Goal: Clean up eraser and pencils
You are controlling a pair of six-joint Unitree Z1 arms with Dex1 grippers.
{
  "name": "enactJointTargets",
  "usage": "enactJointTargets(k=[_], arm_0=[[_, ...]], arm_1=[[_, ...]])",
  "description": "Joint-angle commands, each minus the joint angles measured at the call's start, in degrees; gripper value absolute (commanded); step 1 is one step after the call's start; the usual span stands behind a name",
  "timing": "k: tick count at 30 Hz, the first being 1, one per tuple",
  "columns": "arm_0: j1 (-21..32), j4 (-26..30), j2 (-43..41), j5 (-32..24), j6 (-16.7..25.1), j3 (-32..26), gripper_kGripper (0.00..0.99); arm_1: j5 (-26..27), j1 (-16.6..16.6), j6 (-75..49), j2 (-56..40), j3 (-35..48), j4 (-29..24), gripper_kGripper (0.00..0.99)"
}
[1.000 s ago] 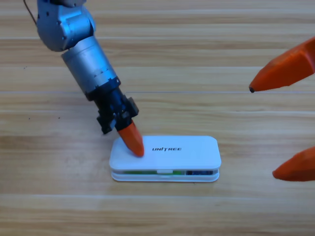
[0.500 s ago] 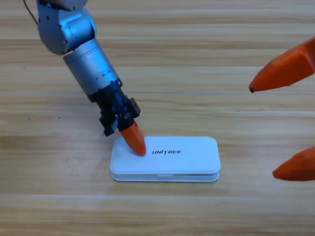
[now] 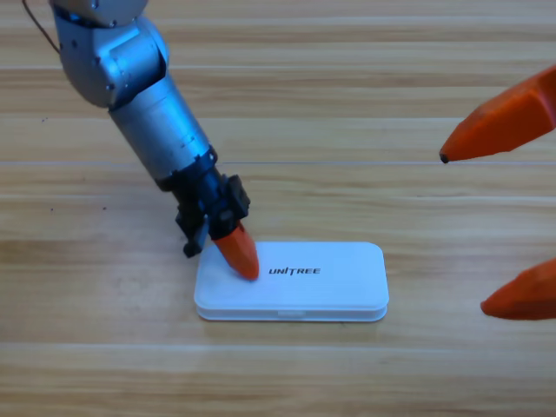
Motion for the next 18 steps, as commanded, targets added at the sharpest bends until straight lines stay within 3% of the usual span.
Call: enactJointTargets(k=[1,4,7,8,9,10,11,12,14,18], arm_0=[[-3.4,-2.3,1.0,2.1,-0.7,6.3,0.000],[-3.6,-1.6,-2.1,4.0,-2.4,5.8,0.000],[-4.0,4.4,-8.3,6.2,-4.0,1.6,0.000],[-4.1,7.2,-10.6,7.4,-4.5,-0.7,0.049],[-4.6,10.6,-12.5,8.5,-4.9,-3.6,0.419],[-5.1,13.7,-14.3,9.4,-5.3,-6.4,0.723],[-6.0,16.7,-15.9,9.9,-5.6,-9.3,0.927],[-7.0,19.6,-17.2,10.3,-5.9,-12.2,0.986],[-9.4,22.7,-20.1,11.0,-7.7,-15.6,0.990],[-15.3,23.6,-25.4,12.1,-9.0,-16.0,0.990]], arm_1=[[0.4,-1.3,0.1,-1.5,2.2,-0.8,0.943],[0.4,-1.3,0.1,-1.5,2.2,-0.8,0.943],[0.4,-1.4,0.1,-1.3,2.2,-0.8,0.943],[0.4,-1.4,0.1,-1.3,2.2,-0.8,0.943],[0.4,-1.4,0.1,-1.2,2.2,-0.8,0.943],[0.4,-1.4,0.1,-1.2,2.2,-0.8,0.943],[0.4,-1.4,0.1,-1.1,2.2,-0.8,0.943],[0.4,-1.3,0.1,-1.0,2.2,-0.8,0.943],[0.4,-1.4,0.0,-1.0,2.2,-0.8,0.943],[0.3,-1.4,0.1,-1.0,2.2,-0.8,0.943]])
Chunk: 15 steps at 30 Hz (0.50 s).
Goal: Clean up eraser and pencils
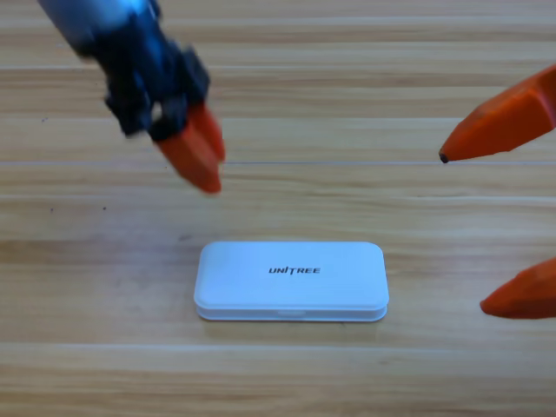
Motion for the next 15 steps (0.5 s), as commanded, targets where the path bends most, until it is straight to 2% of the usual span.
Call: enactJointTargets(k=[1,7,15], arm_0=[[-10.6,1.1,-7.5,1.6,-1.3,1.1,0.990],[-15.7,1.1,-9.7,1.6,-2.5,3.1,0.990],[-16.6,0.7,-10.0,3.4,-3.2,3.3,0.990]], arm_1=[[0.4,-1.4,0.1,-1.0,2.2,-0.7,0.943],[0.3,-1.4,0.1,-1.0,2.2,-0.7,0.943],[0.3,-1.4,0.1,-0.9,2.2,-0.7,0.943]])
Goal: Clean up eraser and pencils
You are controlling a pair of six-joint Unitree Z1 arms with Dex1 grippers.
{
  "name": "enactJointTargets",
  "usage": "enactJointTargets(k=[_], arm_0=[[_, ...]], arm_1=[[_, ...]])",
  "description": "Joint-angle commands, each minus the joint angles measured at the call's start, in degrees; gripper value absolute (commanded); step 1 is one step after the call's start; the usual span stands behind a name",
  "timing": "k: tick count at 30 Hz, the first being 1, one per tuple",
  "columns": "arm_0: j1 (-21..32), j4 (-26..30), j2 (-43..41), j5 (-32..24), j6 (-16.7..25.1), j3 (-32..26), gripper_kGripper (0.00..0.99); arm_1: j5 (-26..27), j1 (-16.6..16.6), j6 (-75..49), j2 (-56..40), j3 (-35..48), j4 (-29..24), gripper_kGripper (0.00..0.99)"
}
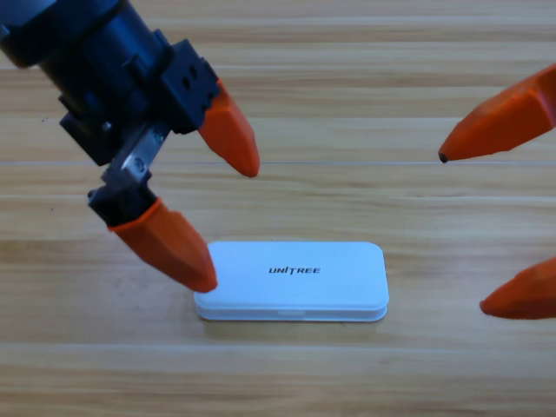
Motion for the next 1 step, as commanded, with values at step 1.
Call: enactJointTargets(k=[1], arm_0=[[-1.6,0.1,-0.2,2.3,-1.1,1.1,0.990]], arm_1=[[0.3,-1.4,0.1,-0.9,2.2,-0.7,0.943]])
